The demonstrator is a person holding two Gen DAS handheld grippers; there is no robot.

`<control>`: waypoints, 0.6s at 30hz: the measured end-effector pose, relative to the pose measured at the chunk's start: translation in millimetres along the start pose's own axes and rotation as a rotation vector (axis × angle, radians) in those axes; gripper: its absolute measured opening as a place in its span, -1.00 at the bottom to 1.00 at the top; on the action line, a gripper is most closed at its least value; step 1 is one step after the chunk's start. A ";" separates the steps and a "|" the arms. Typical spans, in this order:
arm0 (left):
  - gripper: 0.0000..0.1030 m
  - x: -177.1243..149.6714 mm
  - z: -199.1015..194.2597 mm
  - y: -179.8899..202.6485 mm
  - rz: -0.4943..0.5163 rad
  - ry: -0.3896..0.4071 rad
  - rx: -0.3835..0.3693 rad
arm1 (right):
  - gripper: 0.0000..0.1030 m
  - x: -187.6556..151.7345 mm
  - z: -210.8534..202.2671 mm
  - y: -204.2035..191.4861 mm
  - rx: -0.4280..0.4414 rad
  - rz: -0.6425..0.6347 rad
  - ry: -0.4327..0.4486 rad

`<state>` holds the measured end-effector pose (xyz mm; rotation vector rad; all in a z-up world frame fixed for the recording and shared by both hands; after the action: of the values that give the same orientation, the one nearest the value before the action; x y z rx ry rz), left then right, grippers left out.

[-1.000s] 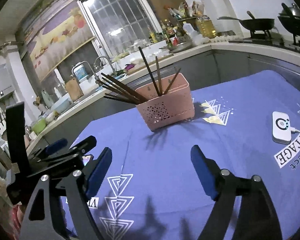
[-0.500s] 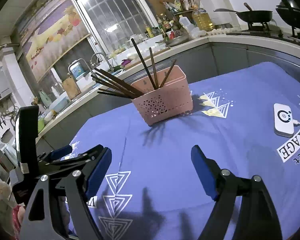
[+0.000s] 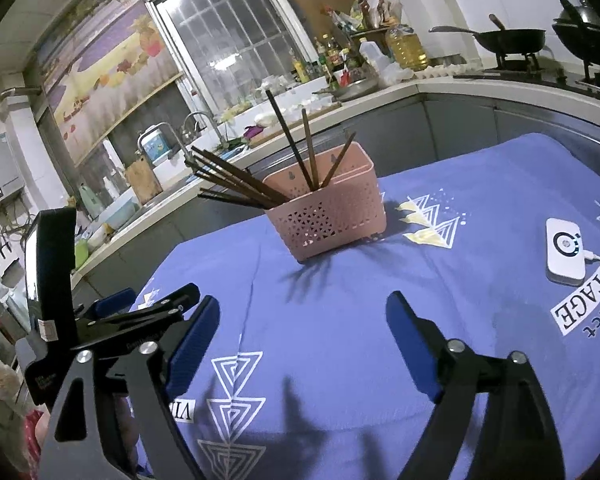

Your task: Organize utensils

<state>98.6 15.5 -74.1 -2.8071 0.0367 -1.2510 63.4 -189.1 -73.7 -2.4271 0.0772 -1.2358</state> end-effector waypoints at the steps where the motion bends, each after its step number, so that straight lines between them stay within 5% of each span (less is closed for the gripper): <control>1: 0.88 1.2 -1.1 -0.7 0.001 0.005 0.005 | 0.81 1.3 -1.7 0.7 -0.008 0.005 0.014; 18: 0.88 20.7 -24.2 -2.5 0.066 0.154 0.083 | 0.93 3.1 -4.6 -3.9 0.049 0.018 0.050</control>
<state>94.5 15.6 -42.4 -2.6128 0.0819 -1.4155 61.1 -187.8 -67.5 -2.3487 0.0818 -1.2756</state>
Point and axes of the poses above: each gripper's, at about its wrist camera, not at the fingertips, and z roughly the way its jaws point, y to its right, x to its top, the point moved 7 cm from there along z, roughly the way its jaws point, and after that the axes turned 5 degrees about -x, right-handed, at the moved point
